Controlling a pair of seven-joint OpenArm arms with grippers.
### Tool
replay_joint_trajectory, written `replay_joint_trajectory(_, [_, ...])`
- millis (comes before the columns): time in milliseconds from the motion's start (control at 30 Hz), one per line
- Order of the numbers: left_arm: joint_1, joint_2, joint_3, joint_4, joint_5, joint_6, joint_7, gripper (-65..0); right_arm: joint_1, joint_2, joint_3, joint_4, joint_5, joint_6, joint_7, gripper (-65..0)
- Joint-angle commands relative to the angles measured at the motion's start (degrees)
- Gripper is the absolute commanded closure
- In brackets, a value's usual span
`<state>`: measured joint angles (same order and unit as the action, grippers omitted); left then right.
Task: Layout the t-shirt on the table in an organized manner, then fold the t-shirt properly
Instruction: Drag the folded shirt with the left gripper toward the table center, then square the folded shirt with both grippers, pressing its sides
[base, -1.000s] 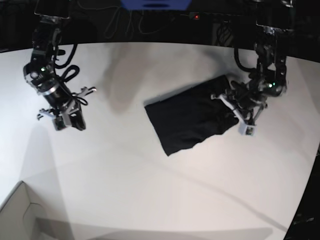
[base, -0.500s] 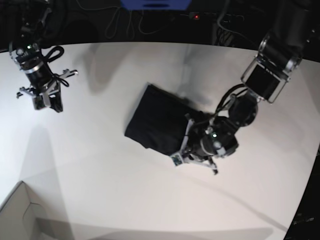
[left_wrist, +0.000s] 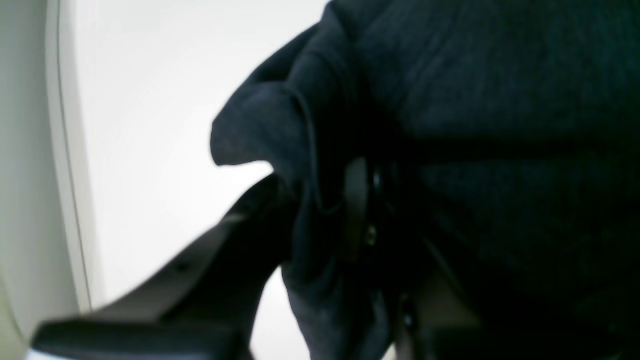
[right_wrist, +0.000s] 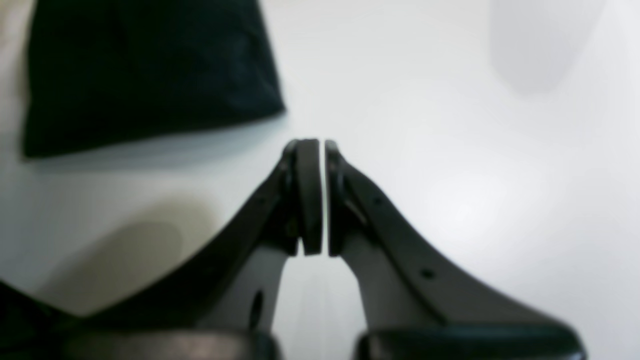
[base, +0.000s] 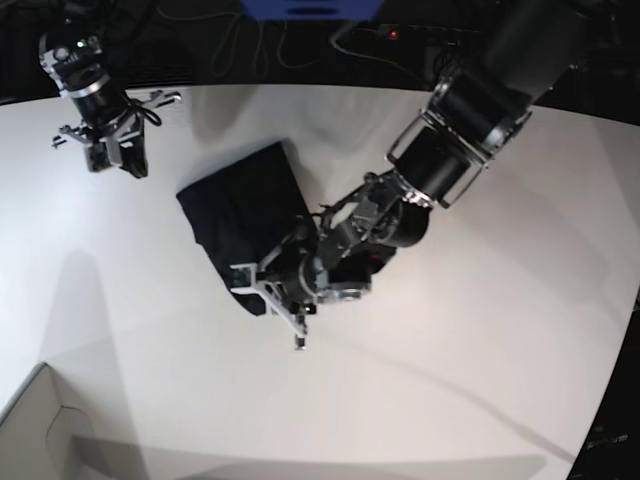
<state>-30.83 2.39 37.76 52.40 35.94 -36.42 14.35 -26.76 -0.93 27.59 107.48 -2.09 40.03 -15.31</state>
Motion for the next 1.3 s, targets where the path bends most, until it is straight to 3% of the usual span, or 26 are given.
replay_joint_trajectory(0, [-1.0,1.0,0.2,-0.4,1.5,-1.7,-0.4,-0.2,-0.4,0.4,0.2,1.2,1.0,0.0,1.4,-0.4])
replay_joint_trajectory(200, [-1.0,2.2,6.7,-2.9,8.1,-2.7,-2.8,-0.2,0.2,-0.2,0.2,0.8,1.0,0.0,1.4,-0.4])
replay_joint_trajectory(400, [-1.0,2.1,7.8,-2.9,8.7,-2.6,-2.8,-0.2,6.5,-0.3,0.1,-4.1,0.9,0.0,1.2,-0.6])
replay_joint_trajectory(733, [-1.0,2.1,7.7,-2.3,8.4,-2.5,-2.9,-0.1,18.9,-0.1,-0.2,-17.8,0.9,0.0,-4.1,-0.4])
replay_joint_trajectory(1267, [-2.6,4.2,7.6,-2.7,8.3,-2.3,-2.9,-0.1,13.3,-0.3,-14.1,-19.2,1.0,0.0,-3.9,-0.3])
